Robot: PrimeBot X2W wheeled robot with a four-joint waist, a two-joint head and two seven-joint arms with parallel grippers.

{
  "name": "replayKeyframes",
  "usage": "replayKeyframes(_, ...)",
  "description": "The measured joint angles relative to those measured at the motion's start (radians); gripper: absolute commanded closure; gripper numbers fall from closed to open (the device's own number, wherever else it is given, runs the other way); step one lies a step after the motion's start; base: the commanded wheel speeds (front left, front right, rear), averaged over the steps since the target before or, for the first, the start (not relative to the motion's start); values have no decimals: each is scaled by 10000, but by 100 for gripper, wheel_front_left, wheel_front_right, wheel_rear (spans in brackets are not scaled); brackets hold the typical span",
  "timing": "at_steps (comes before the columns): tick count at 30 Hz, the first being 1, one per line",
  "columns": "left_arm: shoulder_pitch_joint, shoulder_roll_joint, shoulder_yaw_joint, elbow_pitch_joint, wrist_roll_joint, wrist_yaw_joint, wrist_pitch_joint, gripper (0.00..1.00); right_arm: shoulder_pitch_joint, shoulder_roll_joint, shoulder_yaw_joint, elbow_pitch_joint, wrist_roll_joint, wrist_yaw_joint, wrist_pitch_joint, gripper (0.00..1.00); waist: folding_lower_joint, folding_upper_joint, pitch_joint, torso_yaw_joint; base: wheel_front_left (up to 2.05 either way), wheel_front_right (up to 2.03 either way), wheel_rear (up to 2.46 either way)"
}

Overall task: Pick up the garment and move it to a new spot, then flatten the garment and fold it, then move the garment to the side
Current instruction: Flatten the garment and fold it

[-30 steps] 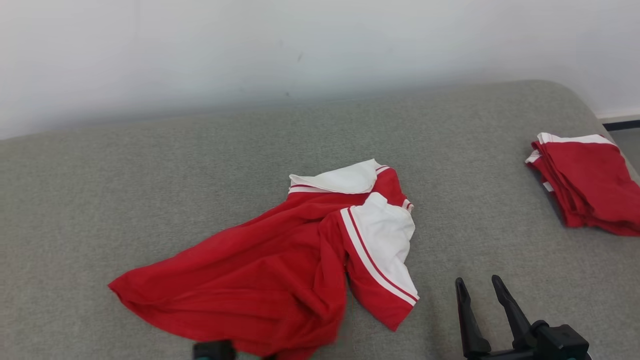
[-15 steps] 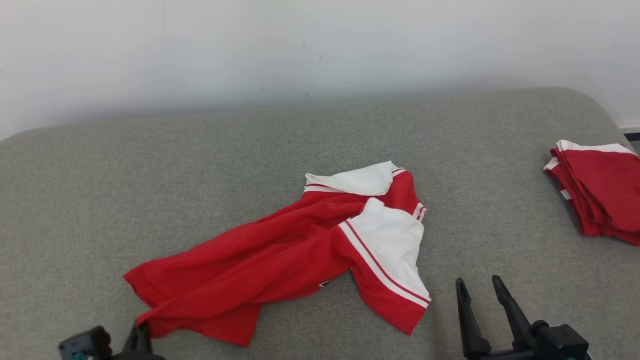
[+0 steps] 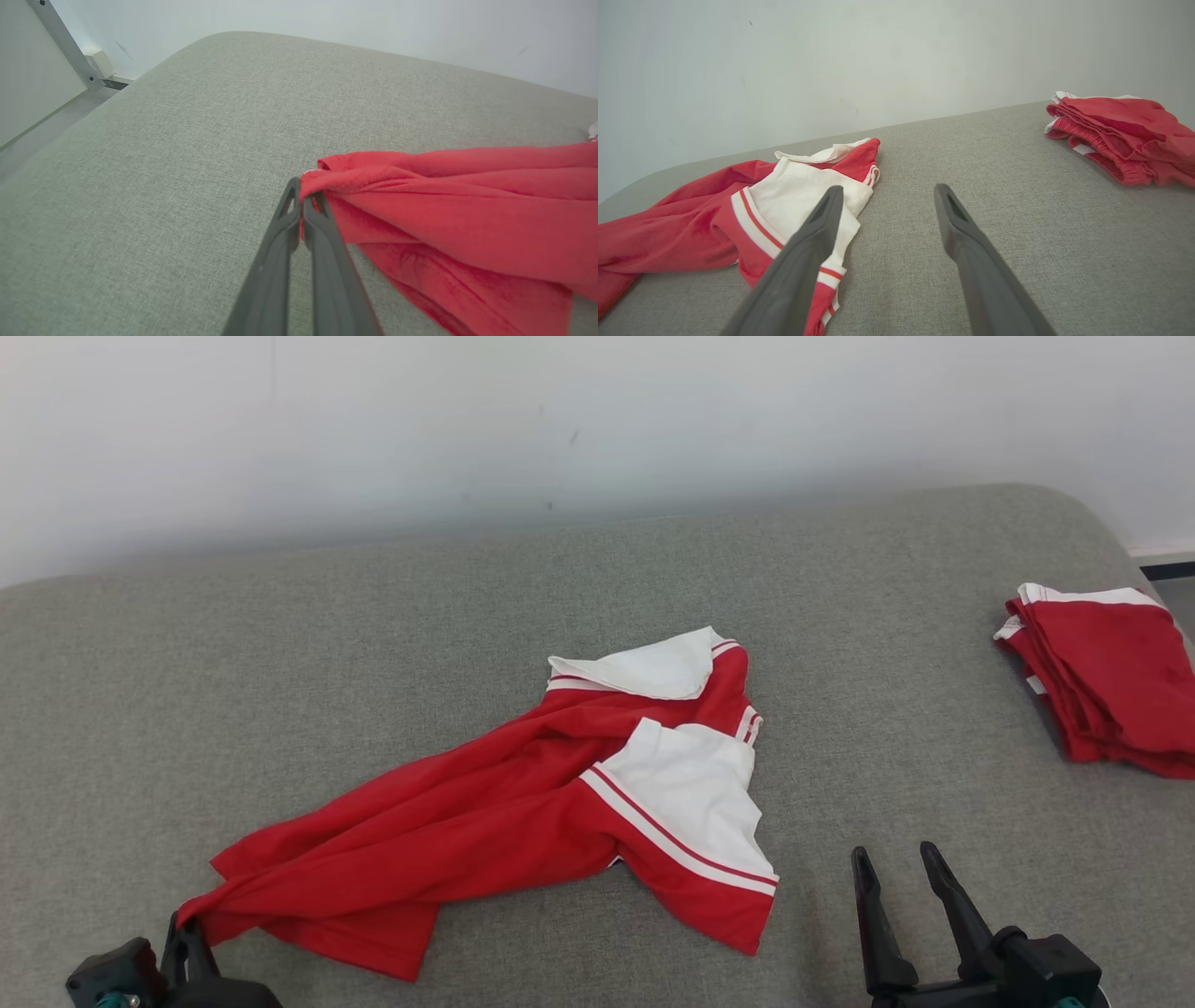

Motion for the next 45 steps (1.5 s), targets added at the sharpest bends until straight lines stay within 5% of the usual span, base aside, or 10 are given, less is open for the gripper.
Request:
replayKeyframes(9,-181,-276,-61,788,-98,-255,-265,100,-27,0,-79,-10,-21,2,0,0,0,0,27,102,0,0,0)
replayKeyframes(10,-181,-320,-86,836,-128,-261,-247,68,-27,0,-77,-10,-35,0,0,0,0,0,14,127,0,0,0)
replayKeyframes(11,-180,-359,-75,855,-159,-276,-249,0,-26,0,-81,-10,-59,0,0,0,0,0,-1,154,0,0,0)
replayKeyframes(20,570,-525,309,650,-736,-587,-537,0,-27,-174,-36,86,-125,0,4,0,0,0,-273,388,0,0,0)
replayKeyframes(25,1029,-571,447,-251,-514,-1461,-970,0,-162,-420,-81,222,48,0,543,0,0,0,-404,638,0,0,0)
replayKeyframes(34,1941,-1626,1252,-2359,1574,-3010,-1035,0,-1408,-895,-169,863,838,0,3198,0,0,0,-492,1128,0,0,0)
replayKeyframes(45,2143,-2359,1705,-2698,2920,-4013,-1035,0,-3204,-1083,-568,1875,1058,0,5637,0,0,1,112,1559,0,0,0)
